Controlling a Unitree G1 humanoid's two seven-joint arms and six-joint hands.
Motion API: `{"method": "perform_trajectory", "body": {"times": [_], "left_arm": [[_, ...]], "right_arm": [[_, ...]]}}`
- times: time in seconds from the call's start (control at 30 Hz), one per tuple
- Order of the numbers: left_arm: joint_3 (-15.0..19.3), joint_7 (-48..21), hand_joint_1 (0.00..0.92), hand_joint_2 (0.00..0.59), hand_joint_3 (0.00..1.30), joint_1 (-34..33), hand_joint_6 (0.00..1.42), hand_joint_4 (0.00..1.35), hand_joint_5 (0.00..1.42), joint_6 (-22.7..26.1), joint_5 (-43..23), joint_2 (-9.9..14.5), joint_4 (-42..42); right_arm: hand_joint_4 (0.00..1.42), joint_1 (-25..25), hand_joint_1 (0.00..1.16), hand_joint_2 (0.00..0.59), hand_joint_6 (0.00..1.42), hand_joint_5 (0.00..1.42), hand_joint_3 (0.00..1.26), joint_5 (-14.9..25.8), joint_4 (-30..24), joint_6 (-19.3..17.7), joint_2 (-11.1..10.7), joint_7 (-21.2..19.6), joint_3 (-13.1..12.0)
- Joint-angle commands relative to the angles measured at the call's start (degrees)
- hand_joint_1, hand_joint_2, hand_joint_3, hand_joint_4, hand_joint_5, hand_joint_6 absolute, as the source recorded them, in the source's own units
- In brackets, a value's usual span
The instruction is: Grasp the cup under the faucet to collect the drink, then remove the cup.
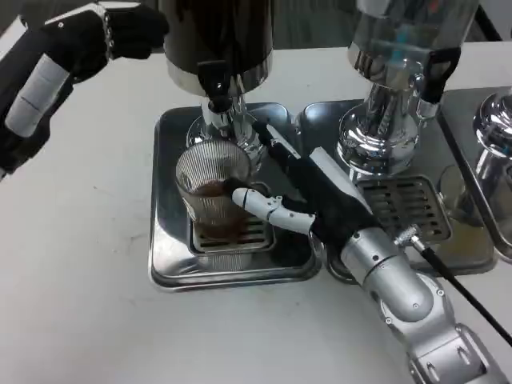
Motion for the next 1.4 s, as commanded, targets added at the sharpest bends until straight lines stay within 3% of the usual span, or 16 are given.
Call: {"method": "perform_trajectory", "body": {"times": [0.03, 0.4, 0.9, 1.0, 1.13, 1.4], "left_arm": [[1.57, 0.59, 0.0, 0.115, 0.41, 2.46, 0.29, 0.32, 0.29, 0.81, -0.98, 0.99, -0.07], [3.68, 1.56, 0.0, 0.127, 0.43, 6.74, 0.3, 0.35, 0.31, 2.08, -1.6, 2.23, 0.09], [3.72, 1.76, 0.0, 0.141, 0.47, 8.62, 0.31, 0.38, 0.32, 2.94, -0.89, 2.68, -0.24], [3.72, 1.79, 0.0, 0.141, 0.48, 8.78, 0.31, 0.39, 0.32, 3.06, -0.77, 2.87, -0.25], [3.73, 1.97, 0.0, 0.142, 0.49, 9.01, 0.31, 0.39, 0.32, 3.27, -0.7, 3.09, -0.29], [3.62, 2.26, 0.0, 0.144, 0.5, 9.39, 0.31, 0.4, 0.33, 3.57, -0.56, 3.47, -0.05]], "right_arm": [[0.0, -1.26, 0.45, 0.25, 0.0, 0.0, 0.0, 0.62, 1.17, -1.87, 0.32, 0.11, -0.22], [0.0, -2.3, 0.42, 0.238, 0.0, 0.0, 0.0, 1.43, 4.62, -4.19, 0.23, 0.92, -0.03], [0.0, -4.6, 0.38, 0.204, 0.0, 0.0, 0.0, 0.97, 11.02, -7.86, 0.02, 2.72, 0.74], [0.0, -5.07, 0.4, 0.204, 0.0, 0.0, 0.0, 0.61, 12.15, -8.38, 0.02, 2.63, 1.04], [0.0, -5.67, 0.52, 0.207, 0.0, 0.0, 0.0, -0.26, 13.24, -8.75, -0.04, 2.23, 1.59], [0.0, -6.15, 0.59, 0.205, 0.01, 0.0, 0.0, -2.58, 13.53, -8.51, -0.02, 1.09, 2.51]]}}
